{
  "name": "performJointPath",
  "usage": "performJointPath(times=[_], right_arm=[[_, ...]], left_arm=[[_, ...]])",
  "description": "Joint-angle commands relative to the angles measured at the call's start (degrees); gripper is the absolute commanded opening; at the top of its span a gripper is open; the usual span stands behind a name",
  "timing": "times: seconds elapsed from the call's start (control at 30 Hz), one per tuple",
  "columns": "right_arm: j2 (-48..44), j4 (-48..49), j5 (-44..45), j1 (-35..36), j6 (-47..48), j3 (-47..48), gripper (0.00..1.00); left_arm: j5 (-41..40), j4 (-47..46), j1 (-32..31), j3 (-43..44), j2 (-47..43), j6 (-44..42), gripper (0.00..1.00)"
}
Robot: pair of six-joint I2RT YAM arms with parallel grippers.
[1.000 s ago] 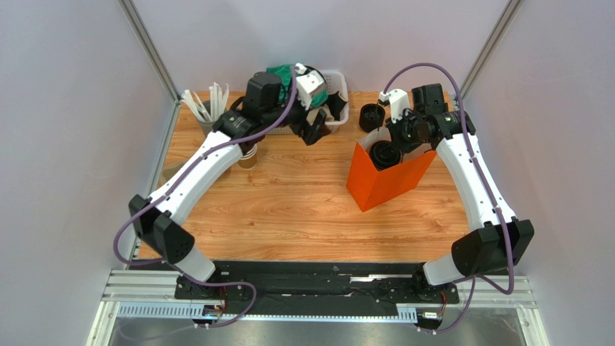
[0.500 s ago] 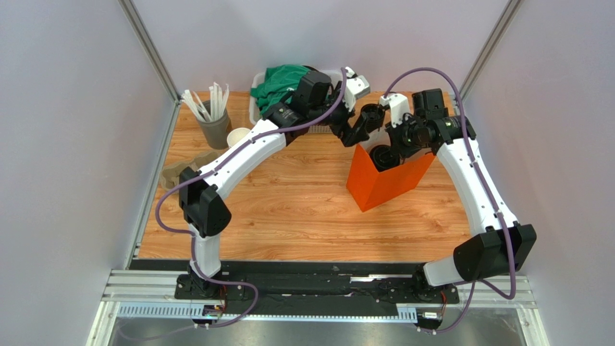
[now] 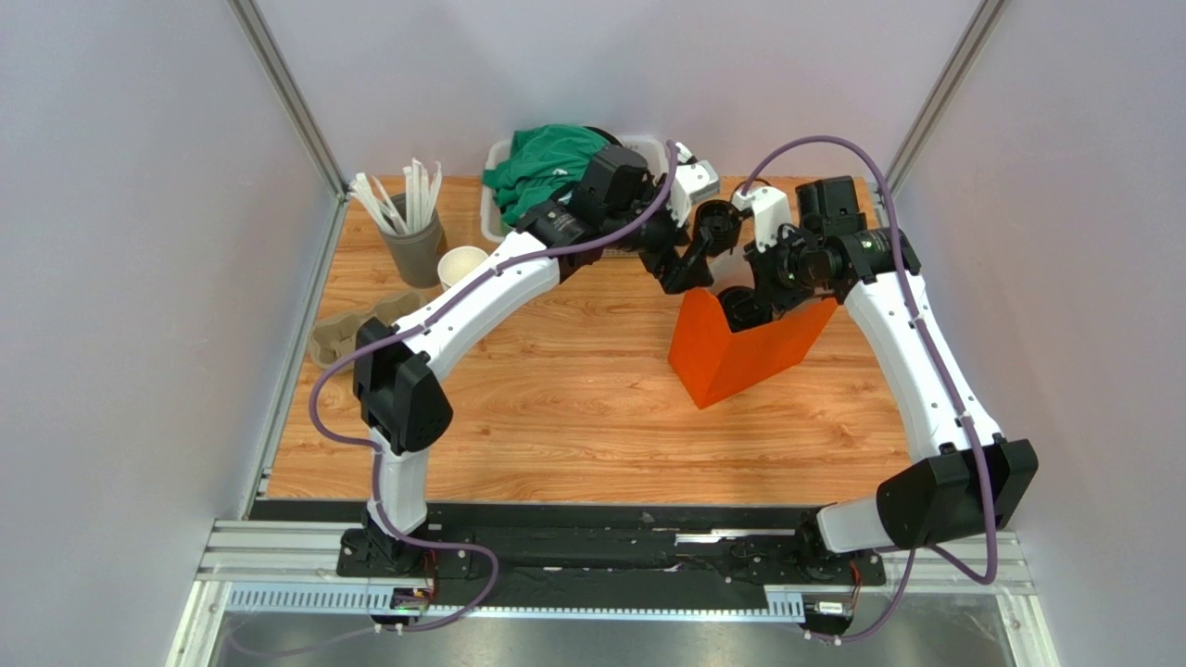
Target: Pack the takeout coffee
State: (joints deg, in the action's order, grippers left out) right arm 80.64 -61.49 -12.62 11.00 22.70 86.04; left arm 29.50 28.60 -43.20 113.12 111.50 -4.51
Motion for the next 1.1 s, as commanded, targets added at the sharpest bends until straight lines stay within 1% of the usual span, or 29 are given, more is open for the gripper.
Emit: performJointPath(times=[0.0,0.13,0.23,0.4,0.63,0.83,0.9,1.07], right_arm=[[1.0,-0.1,-0.6,0.2,-1.3,0.3,0.0],[3.0,-0.5,0.6,2.7,-1.5,1.0,0.0],[4.0,-0.5,1.0,4.0,-2.1,1.2,0.0],[6.3,-0.5,2.2,4.2,-2.9,1.3,0.0],[7.5,-0.9,2.9,4.9,-3.6,0.4,0.0],[7.9,0.1,3.8,5.4,-4.2,-1.0,0.0],[8.0,0.4,4.2,5.6,-4.2,-1.4,0.0],[6.7,2.5,4.2,6.0,-3.7,-3.6,0.0]], left_arm=[[0.3,-0.3,-0.7,1.6,1.6,0.7,0.88],[-0.2,-0.2,-0.9,1.5,1.9,0.9,0.82],[-1.0,-0.3,-1.0,1.3,2.0,0.9,0.81],[-1.3,-0.6,-1.0,1.2,2.0,1.3,0.79],[-1.1,-0.9,-1.1,1.4,2.5,1.3,0.71],[-1.2,-0.9,-1.1,1.3,2.5,1.5,0.7],[-2.0,-0.8,-1.1,1.2,2.7,1.8,0.69],[-4.5,-0.3,-1.1,1.1,3.2,2.6,0.64]])
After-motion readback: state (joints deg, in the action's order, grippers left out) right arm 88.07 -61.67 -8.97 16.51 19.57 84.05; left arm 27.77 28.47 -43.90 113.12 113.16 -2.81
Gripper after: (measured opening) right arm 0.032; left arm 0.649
